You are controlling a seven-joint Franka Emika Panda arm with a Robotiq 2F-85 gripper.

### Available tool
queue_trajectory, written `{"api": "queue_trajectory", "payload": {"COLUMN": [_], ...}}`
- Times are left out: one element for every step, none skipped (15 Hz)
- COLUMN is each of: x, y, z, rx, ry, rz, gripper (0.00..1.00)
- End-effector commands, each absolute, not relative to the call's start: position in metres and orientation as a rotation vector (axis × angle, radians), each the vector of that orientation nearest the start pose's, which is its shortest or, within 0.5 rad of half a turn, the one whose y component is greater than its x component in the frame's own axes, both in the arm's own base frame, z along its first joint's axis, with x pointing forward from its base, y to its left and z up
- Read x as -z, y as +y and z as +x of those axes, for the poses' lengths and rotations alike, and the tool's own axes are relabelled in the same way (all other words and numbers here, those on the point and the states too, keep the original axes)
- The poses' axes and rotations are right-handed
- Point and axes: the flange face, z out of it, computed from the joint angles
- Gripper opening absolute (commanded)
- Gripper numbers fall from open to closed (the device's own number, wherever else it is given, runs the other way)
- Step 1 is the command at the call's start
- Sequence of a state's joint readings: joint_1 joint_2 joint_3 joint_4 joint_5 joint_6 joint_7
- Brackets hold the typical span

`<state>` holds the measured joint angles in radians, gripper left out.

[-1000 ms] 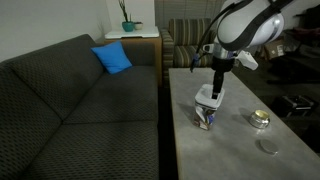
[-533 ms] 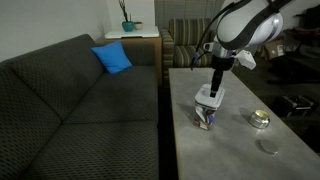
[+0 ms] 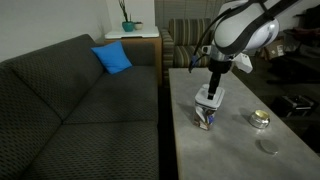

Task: Press down on the white lid and remove the lid from the clear food container

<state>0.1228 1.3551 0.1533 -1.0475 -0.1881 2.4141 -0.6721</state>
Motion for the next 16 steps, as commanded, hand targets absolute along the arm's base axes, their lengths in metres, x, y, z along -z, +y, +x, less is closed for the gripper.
{"api": "queue_trajectory", "payload": {"x": [0.012, 0.013, 0.015, 0.016, 0.017, 0.018, 0.016, 0.015, 0.014, 0.013, 0.012, 0.011, 0.008, 0.006, 0.002, -0.004], "y": [0.168, 0.168, 0.169, 0.169, 0.169, 0.168, 0.168, 0.167, 0.167, 0.166, 0.166, 0.167, 0.166, 0.166, 0.165, 0.164], "z": [0.723, 0.723, 0.723, 0.722, 0.722, 0.721, 0.722, 0.724, 0.724, 0.726, 0.726, 0.726, 0.727, 0.727, 0.728, 0.728], "rx": [0.070, 0.071, 0.069, 0.067, 0.065, 0.062, 0.065, 0.071, 0.073, 0.078, 0.079, 0.083, 0.097, 0.100, 0.110, 0.106], "ry": [-1.421, -1.419, -1.417, -1.415, -1.411, -1.412, -1.410, -1.408, -1.406, -1.405, -1.404, -1.404, -1.395, -1.394, -1.388, -1.390], "rz": [-2.773, -2.774, -2.776, -2.777, -2.778, -2.778, -2.779, -2.782, -2.783, -2.786, -2.787, -2.788, -2.780, -2.782, -2.779, -2.794], "gripper": [1.00, 1.00, 1.00, 1.00, 0.75, 0.74, 0.66, 0.60, 0.53, 0.46, 0.38, 0.31, 0.29, 0.29, 0.29, 0.29]}}
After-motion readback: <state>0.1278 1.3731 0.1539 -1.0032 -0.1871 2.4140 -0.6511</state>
